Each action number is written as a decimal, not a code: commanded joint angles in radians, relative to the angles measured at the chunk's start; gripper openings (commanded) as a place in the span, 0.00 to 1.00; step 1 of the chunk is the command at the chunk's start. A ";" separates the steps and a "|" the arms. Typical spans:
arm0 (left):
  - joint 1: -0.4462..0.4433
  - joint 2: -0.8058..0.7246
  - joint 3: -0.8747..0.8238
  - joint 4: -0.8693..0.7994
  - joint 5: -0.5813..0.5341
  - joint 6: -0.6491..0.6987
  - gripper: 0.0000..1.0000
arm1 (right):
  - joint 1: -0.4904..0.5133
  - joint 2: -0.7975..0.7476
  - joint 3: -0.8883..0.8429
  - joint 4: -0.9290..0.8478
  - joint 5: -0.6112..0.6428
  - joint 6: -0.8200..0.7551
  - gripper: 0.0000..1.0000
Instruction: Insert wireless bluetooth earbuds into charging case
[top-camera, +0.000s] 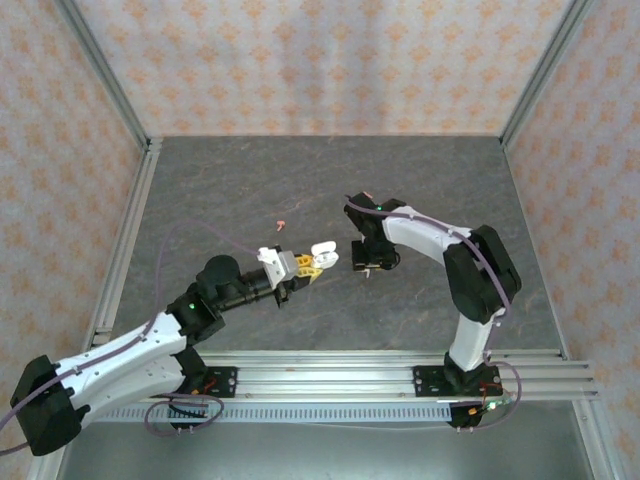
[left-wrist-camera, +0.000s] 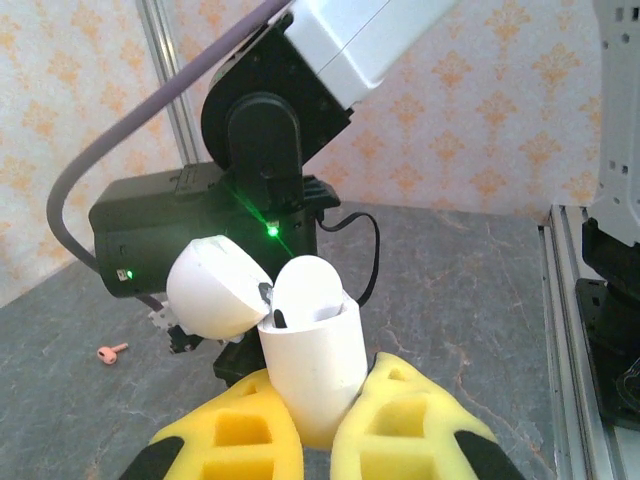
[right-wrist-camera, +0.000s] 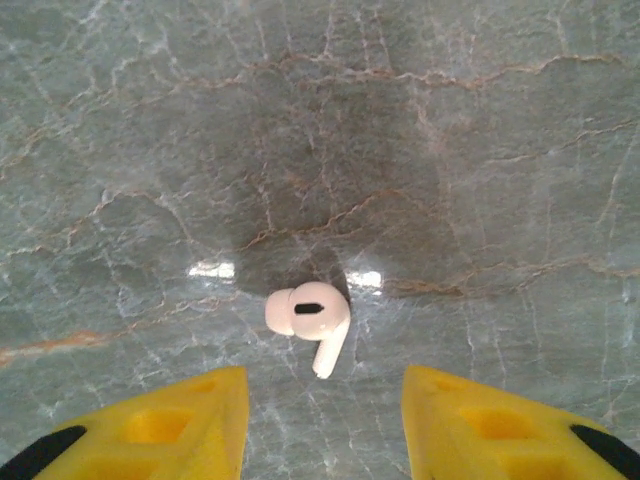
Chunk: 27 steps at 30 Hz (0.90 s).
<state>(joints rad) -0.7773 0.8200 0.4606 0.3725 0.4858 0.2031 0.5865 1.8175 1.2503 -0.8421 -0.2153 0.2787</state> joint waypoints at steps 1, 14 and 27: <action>-0.002 -0.027 -0.026 -0.027 -0.028 0.015 0.00 | 0.003 0.036 0.047 -0.039 0.041 -0.026 0.44; -0.002 -0.061 -0.037 -0.061 -0.061 0.024 0.00 | 0.005 0.095 0.061 -0.022 0.008 -0.027 0.42; -0.001 -0.055 -0.037 -0.058 -0.061 0.016 0.00 | 0.004 0.115 0.055 0.004 -0.010 -0.026 0.30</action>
<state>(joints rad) -0.7773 0.7738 0.4290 0.3019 0.4366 0.2111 0.5865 1.9224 1.2922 -0.8391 -0.2291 0.2573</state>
